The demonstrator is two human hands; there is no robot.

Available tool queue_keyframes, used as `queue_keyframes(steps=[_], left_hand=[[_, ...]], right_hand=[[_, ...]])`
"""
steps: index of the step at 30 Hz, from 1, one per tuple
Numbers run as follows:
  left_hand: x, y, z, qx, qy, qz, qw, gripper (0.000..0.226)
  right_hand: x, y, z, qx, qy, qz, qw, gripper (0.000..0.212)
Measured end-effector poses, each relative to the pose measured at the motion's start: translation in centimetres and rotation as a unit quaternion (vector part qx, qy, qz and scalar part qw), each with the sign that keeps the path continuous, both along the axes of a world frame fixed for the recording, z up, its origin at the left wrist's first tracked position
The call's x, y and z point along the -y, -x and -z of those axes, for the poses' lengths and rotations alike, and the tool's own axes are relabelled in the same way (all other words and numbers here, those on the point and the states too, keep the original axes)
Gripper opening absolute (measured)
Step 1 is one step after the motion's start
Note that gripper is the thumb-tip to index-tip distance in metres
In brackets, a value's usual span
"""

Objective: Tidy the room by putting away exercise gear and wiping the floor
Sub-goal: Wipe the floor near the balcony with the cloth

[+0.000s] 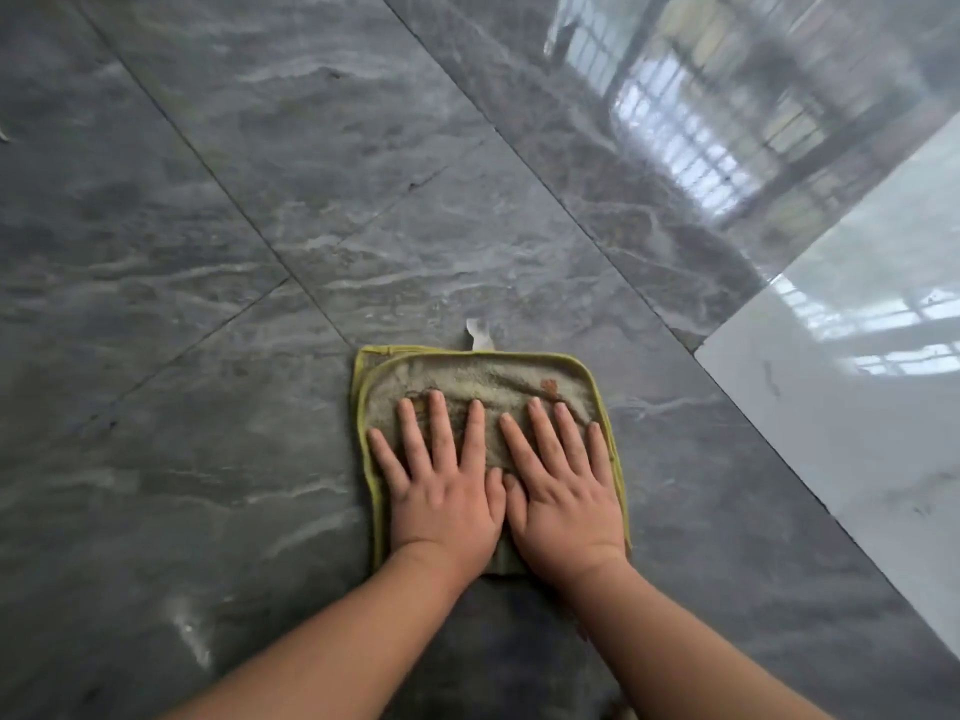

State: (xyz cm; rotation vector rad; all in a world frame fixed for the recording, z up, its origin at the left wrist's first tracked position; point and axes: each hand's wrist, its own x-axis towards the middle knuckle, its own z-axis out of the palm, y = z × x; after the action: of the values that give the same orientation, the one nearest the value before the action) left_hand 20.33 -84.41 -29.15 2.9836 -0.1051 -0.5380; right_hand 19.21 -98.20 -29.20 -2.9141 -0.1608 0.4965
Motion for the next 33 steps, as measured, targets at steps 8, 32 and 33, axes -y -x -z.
queue_keyframes(steps=[8, 32, 33], left_hand=[[11.6, -10.1, 0.5, 0.021, 0.032, 0.247, 0.968, 0.068], [-20.7, -15.4, 0.8, 0.086, -0.019, -0.155, 0.984, 0.065], [-21.6, -14.8, 0.8, 0.088, -0.025, -0.18, 0.979, 0.065]], right_hand=[[8.5, -3.3, 0.3, -0.005, 0.081, 0.292, 0.953, 0.06], [-20.1, -19.8, -0.5, 0.023, -0.033, -0.107, 0.993, 0.07], [-21.3, -19.9, -0.5, 0.023, -0.038, -0.126, 0.991, 0.07]])
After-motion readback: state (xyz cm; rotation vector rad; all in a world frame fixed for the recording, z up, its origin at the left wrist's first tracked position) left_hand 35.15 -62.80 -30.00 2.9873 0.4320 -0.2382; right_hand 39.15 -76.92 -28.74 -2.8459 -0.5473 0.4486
